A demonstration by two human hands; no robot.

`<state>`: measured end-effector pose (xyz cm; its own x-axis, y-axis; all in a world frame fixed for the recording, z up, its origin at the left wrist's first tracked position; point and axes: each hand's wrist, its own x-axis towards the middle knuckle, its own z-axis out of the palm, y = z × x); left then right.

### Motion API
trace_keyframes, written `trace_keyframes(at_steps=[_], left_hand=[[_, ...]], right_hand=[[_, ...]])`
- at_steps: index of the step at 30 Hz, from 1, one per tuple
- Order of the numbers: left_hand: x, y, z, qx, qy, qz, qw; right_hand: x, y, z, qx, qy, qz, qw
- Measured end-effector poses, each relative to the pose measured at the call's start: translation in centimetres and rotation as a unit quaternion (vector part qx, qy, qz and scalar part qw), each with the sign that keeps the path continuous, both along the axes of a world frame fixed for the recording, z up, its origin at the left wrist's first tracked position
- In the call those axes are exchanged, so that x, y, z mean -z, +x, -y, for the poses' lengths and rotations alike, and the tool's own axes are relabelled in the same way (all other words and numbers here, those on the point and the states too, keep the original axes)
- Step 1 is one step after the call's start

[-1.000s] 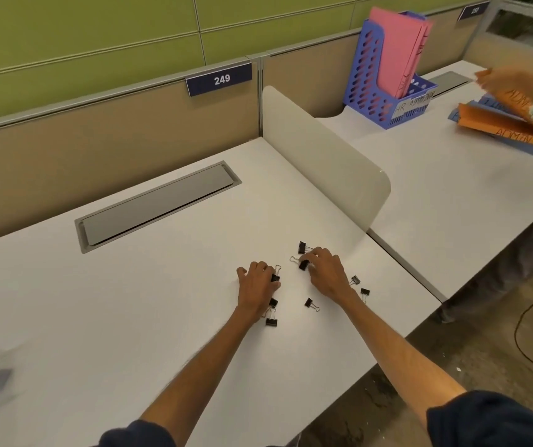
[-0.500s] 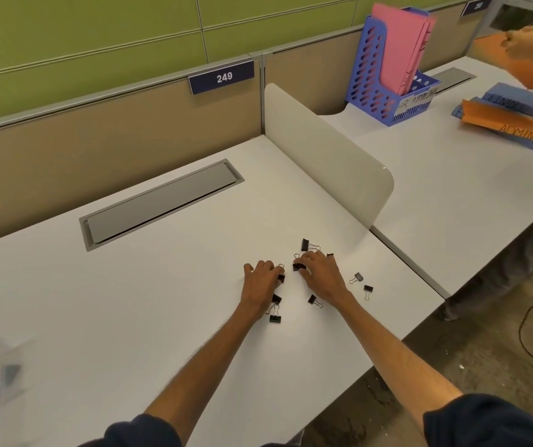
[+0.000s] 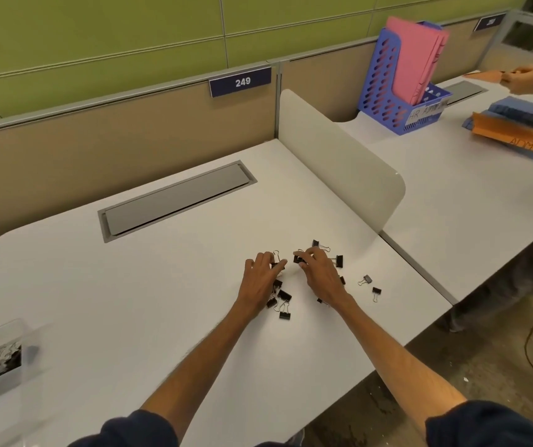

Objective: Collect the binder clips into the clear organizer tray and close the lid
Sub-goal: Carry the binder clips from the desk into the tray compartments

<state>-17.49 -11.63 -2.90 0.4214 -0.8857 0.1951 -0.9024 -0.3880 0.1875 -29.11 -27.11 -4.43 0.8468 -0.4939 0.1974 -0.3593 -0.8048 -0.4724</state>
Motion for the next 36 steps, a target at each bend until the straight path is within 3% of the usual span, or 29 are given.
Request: trace_keyframes(at_steps=[17, 36], left_hand=[[-1.8, 5.6, -12.8, -0.165, -0.037, -0.007, 0.986], [-3.0, 10.0, -28.0, -0.307, -0.048, 0.039, 0.950]], right_hand=[[-2.2, 9.0, -10.3, -0.100, 0.039, 0.056, 0.993], [-3.1, 17.8, -24.4, -0.235, 0.043, 0.038, 0.970]])
